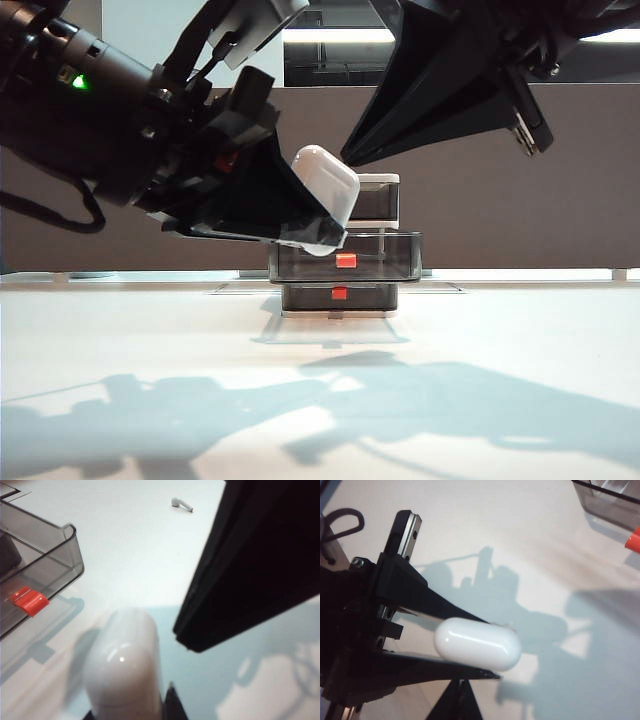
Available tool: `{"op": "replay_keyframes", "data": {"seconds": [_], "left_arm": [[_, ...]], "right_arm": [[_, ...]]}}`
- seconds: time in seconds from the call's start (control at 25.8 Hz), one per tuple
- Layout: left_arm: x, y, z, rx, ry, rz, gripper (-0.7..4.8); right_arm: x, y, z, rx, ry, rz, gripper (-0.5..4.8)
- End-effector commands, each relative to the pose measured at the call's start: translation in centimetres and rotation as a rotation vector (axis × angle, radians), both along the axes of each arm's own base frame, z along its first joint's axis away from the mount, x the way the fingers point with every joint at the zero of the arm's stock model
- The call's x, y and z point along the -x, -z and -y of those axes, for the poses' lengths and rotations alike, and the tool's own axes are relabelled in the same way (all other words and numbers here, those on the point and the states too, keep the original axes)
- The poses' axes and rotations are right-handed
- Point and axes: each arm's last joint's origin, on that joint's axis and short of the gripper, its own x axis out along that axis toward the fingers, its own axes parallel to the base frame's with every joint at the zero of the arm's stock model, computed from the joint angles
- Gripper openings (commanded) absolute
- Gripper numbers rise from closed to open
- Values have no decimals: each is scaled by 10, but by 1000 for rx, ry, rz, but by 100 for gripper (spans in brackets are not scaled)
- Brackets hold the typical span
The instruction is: Pick up the earphone case on the table, open the lid, insert the wireless earphone on the table into it, close the lid, put the earphone case into the second layer of the drawer, and finally close the drawer.
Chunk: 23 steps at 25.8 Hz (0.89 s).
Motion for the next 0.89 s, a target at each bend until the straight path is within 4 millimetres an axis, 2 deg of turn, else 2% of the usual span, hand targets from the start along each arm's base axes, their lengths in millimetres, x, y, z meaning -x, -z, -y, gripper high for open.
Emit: {"op": "replay_keyframes", "data": {"seconds": [0.04,0.43,0.89], "left_arm": [[0,-3,1,21,6,5,51],[0,-3,1,-12,30,59,51],[0,-3,1,-51,58,121,51]], "right_arm": [[-2,-4,-3,-8,-17,25,-1],[-9,9,-9,20,-38,-22,-1],[-11,10,-10,18,-35,-15,-1]]}}
